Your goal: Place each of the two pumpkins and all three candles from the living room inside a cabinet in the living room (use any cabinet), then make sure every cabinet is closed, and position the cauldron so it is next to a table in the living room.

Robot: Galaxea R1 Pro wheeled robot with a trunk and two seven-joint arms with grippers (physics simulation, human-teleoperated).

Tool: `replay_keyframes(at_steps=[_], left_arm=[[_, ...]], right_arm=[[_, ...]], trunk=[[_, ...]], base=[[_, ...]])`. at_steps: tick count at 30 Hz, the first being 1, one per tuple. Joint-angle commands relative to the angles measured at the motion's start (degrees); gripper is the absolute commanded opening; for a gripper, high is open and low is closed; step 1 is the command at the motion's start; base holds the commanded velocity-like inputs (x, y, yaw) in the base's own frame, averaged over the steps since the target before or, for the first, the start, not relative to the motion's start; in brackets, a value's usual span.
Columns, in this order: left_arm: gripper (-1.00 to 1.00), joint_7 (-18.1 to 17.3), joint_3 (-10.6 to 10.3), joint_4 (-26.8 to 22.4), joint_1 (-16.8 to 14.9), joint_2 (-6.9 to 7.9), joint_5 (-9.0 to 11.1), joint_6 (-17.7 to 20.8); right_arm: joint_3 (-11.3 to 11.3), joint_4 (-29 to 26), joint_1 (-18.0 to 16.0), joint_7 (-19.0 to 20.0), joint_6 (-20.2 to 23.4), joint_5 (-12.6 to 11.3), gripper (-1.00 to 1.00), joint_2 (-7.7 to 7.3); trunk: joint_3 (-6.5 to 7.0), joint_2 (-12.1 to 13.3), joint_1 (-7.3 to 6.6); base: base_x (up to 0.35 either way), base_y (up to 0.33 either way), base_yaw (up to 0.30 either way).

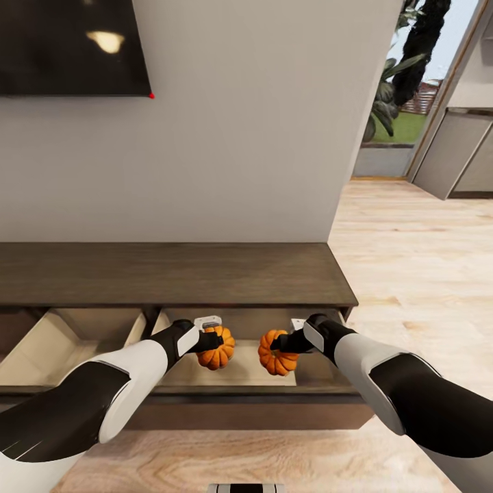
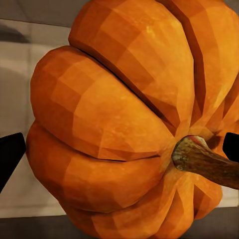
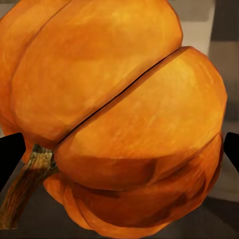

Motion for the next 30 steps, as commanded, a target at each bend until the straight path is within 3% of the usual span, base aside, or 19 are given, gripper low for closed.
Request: replay_keyframes(at_steps=[1,7,30], left_arm=[[-1.00,0.24,-0.36,0.02,-0.05,-0.02,0.59,0.16],[-1.00,0.24,-0.45,0.03,-0.05,-0.03,0.58,0.17],[-1.00,0.24,-0.36,0.11,-0.05,-0.11,0.59,0.17]], right_arm=[[0.48,0.12,-0.07,0.43,0.05,-0.41,-1.00,0.01],[0.46,0.12,-0.05,0.43,0.02,-0.43,-1.00,0.09],[0.48,0.12,-0.05,0.43,-0.15,-0.46,-1.00,0.17]], trunk=[[-0.14,-0.02,0.00],[-0.69,-0.02,0.00],[-2.81,-0.02,0.00]], base=[[0.161,0.000,0.000],[0.171,0.000,0.000],[0.002,0.000,0.000]])
